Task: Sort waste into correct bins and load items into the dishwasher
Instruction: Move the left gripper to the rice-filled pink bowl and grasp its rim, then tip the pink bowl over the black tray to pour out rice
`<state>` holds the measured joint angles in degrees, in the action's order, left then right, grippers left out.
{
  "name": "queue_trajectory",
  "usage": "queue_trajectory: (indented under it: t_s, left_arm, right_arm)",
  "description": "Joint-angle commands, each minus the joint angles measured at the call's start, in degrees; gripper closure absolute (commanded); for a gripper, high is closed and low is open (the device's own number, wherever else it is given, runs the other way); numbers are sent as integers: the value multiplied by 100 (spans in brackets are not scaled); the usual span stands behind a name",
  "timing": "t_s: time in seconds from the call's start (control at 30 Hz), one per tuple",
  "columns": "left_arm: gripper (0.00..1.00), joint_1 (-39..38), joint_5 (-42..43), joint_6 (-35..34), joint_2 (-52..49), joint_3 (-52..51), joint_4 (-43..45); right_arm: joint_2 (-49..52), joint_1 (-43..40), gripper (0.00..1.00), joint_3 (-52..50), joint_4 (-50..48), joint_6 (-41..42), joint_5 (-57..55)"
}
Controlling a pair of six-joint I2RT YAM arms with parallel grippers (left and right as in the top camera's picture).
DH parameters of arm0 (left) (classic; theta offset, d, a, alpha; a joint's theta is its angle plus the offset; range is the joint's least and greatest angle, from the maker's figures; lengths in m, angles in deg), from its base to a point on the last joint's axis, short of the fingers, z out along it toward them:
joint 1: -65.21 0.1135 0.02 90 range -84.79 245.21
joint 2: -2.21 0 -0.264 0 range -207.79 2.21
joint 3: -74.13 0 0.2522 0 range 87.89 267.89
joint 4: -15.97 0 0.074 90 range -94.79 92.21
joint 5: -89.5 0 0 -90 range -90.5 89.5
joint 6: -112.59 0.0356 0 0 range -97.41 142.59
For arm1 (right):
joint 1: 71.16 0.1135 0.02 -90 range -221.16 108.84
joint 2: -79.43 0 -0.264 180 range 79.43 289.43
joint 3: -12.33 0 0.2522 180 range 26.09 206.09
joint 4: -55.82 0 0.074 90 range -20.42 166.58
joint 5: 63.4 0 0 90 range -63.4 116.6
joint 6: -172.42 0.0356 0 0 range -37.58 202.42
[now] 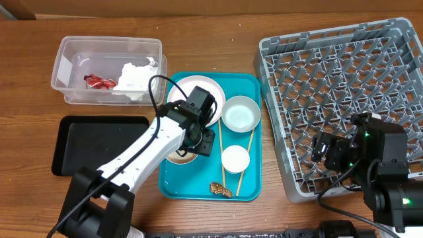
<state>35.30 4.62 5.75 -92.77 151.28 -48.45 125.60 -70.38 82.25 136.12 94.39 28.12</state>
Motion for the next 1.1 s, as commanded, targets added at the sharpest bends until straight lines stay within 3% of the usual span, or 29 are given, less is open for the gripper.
queue_trajectory:
  t_s: [0.0, 0.3, 0.43, 0.63, 0.83, 1.07]
  left_arm:
    - [45, -13, -146, -168, 48, -146, 94]
    - [53, -103, -109, -210, 48, -595, 514]
    - [65, -103, -107, -275, 48, -686, 531]
    - [95, -105, -107, -308, 48, -706, 483]
    - [96, -103, -120, -387, 55, -654, 380]
    - [96, 83, -243, -400, 332, 0, -374]
  right_arm:
    - [-44, -20, 0, 133, -20, -20, 28]
    - [-44, -20, 0, 133, -13, -17, 28]
    - [-44, -20, 0, 133, 0, -20, 28]
    - [-44, -20, 0, 133, 9, -17, 28]
    - [-44, -20, 0, 133, 22, -20, 26]
    - [-44, -20, 0, 133, 24, -20, 26]
